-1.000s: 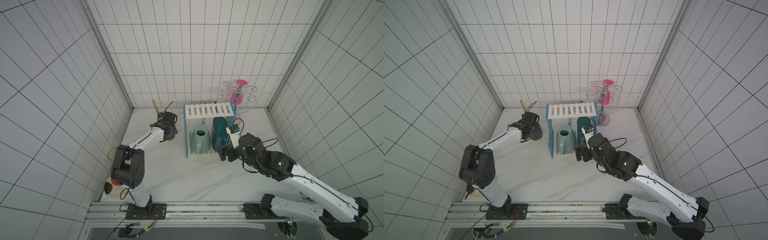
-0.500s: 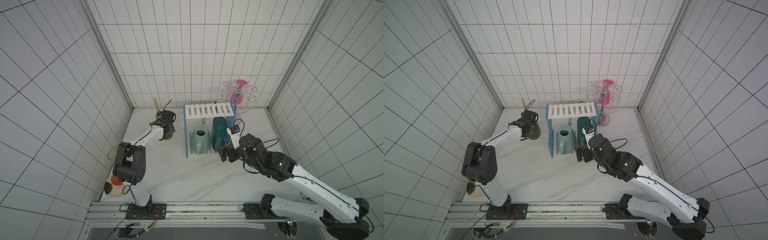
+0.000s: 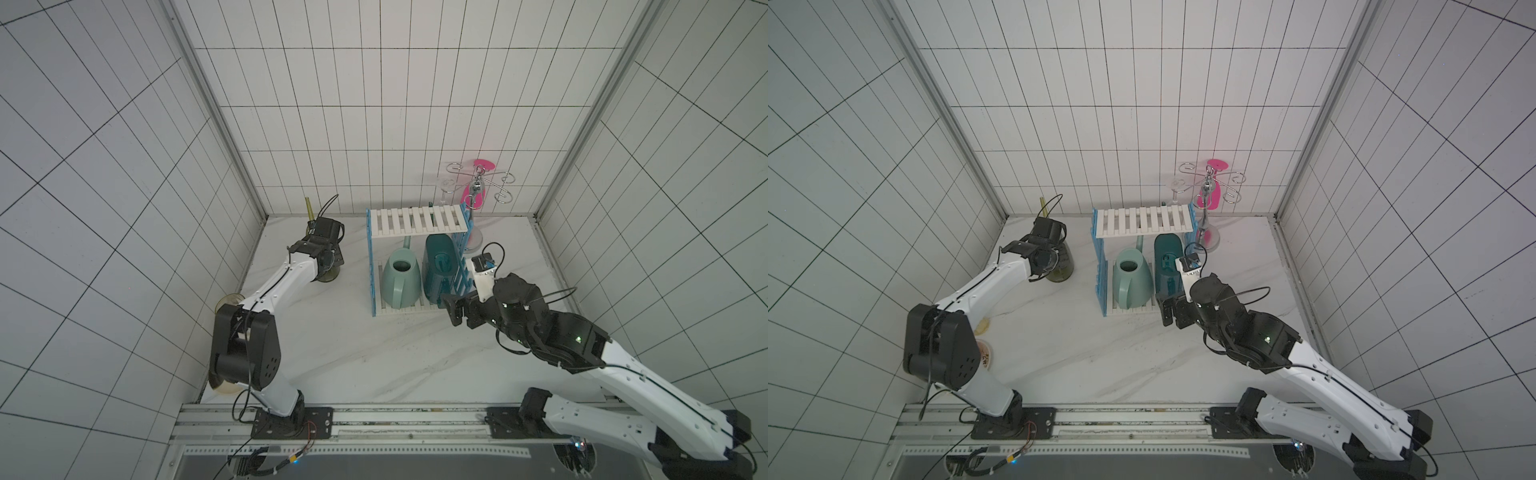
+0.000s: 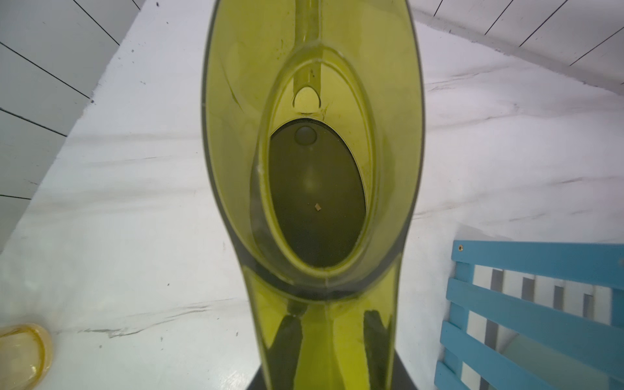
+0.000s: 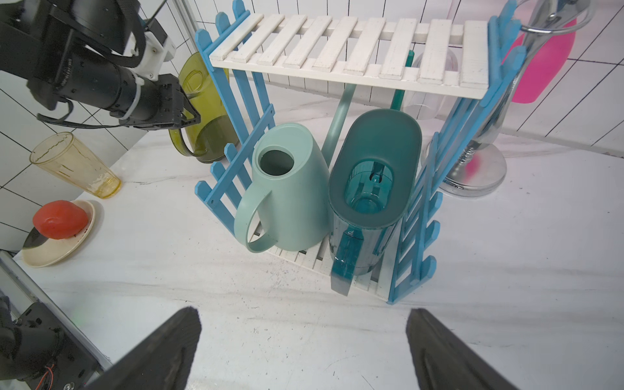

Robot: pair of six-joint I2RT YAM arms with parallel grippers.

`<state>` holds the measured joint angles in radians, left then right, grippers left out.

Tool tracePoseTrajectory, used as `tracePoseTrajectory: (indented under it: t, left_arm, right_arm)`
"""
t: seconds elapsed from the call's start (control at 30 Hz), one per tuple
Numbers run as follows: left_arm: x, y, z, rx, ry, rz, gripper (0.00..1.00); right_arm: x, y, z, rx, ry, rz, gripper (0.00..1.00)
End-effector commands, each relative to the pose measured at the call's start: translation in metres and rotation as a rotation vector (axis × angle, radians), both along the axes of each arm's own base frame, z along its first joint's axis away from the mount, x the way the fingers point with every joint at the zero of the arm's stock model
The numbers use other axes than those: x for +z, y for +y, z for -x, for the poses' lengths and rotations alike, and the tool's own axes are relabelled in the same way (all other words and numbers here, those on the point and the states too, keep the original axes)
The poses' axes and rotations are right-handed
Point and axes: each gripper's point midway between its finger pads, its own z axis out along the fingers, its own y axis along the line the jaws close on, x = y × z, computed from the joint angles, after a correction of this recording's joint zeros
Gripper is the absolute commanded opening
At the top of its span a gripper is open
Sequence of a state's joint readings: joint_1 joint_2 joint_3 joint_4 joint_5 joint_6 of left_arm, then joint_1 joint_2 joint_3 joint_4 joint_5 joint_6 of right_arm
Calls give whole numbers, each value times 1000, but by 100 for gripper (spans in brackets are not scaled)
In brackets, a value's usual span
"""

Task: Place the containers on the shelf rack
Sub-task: 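Pick up a container from the center of the board.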

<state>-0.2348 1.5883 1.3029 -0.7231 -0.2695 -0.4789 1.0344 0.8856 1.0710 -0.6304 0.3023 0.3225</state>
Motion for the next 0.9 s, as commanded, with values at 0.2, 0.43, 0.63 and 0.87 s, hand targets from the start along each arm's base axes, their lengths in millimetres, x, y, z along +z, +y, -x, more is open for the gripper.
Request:
tracePoseTrajectory:
  t: [0.2, 0.43, 0.63, 0.87]
  left_arm:
    - [112, 6, 10, -78, -204, 2, 1]
    - [199, -9, 24, -179, -381, 82, 0]
    - [266, -42, 42, -349, -517, 222, 0]
    - [329, -86, 71, -504, -647, 280, 0]
  right_arm:
    - [-1, 2, -1, -4, -5, 5, 99]
    - [5, 3, -2, -3, -11, 4, 99]
    - [11, -4, -2, -14, -28, 23, 99]
    - [7, -18, -1, -56, -28, 24, 99]
